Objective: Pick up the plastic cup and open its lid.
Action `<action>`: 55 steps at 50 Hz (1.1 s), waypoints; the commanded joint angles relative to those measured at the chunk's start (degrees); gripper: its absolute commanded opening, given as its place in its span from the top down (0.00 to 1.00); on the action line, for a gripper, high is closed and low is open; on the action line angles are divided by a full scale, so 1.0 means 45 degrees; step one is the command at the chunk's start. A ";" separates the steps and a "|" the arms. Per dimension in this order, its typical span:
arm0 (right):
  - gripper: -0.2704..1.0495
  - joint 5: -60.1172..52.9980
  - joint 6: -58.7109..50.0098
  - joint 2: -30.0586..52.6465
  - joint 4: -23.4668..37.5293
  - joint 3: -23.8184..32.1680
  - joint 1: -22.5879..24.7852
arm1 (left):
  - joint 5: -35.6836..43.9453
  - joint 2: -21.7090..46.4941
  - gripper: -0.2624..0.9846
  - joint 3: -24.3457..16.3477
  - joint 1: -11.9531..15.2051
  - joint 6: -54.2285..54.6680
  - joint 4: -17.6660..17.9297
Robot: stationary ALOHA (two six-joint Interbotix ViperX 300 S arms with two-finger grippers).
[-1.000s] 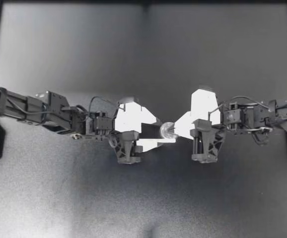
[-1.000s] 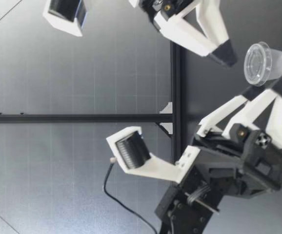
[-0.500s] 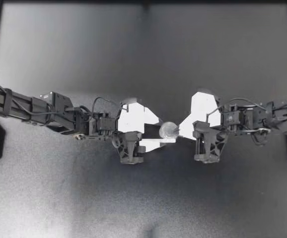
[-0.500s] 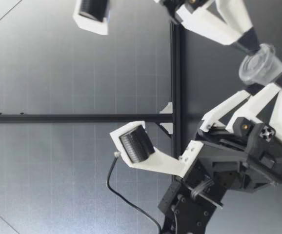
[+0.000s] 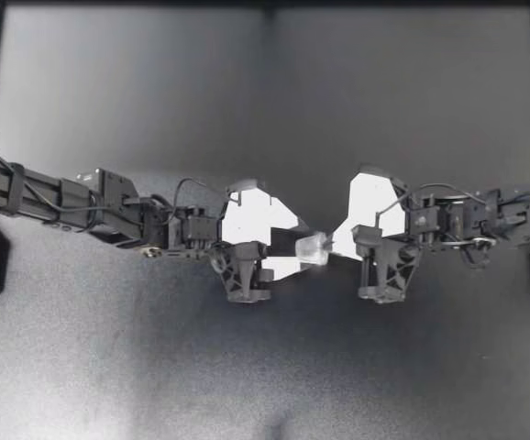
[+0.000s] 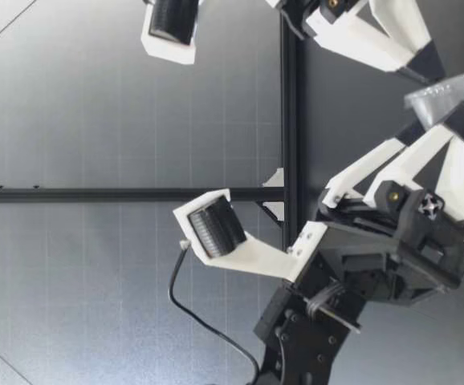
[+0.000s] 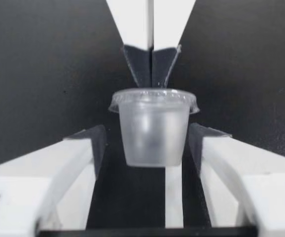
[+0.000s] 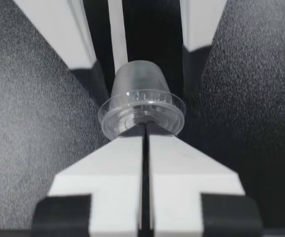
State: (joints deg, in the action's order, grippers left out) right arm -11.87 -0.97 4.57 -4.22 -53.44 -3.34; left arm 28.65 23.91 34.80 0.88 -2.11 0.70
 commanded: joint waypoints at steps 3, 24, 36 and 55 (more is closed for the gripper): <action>0.93 -0.0059 0.0039 0.0000 0.0020 0.0371 -0.0098 | -0.0078 -0.0195 0.36 -0.0332 0.0000 0.0020 -0.0020; 0.93 -0.0078 0.0078 0.0039 0.0000 0.0410 -0.0098 | -0.0449 -0.0176 0.50 -0.0371 0.0000 0.0020 -0.0039; 0.93 -0.0195 0.0020 -0.0625 0.0020 0.0215 -0.0098 | -0.0430 -0.0215 0.67 -0.0391 -0.0020 0.0000 -0.0039; 0.93 -0.4238 0.0645 -0.5898 0.1270 -0.1230 0.0547 | 0.4590 -0.2031 0.67 0.2051 -0.0254 0.0762 0.0000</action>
State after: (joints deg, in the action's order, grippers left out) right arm -26.46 1.49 -18.72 -0.88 -58.97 -1.58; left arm 42.54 18.54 42.01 -0.35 0.35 0.62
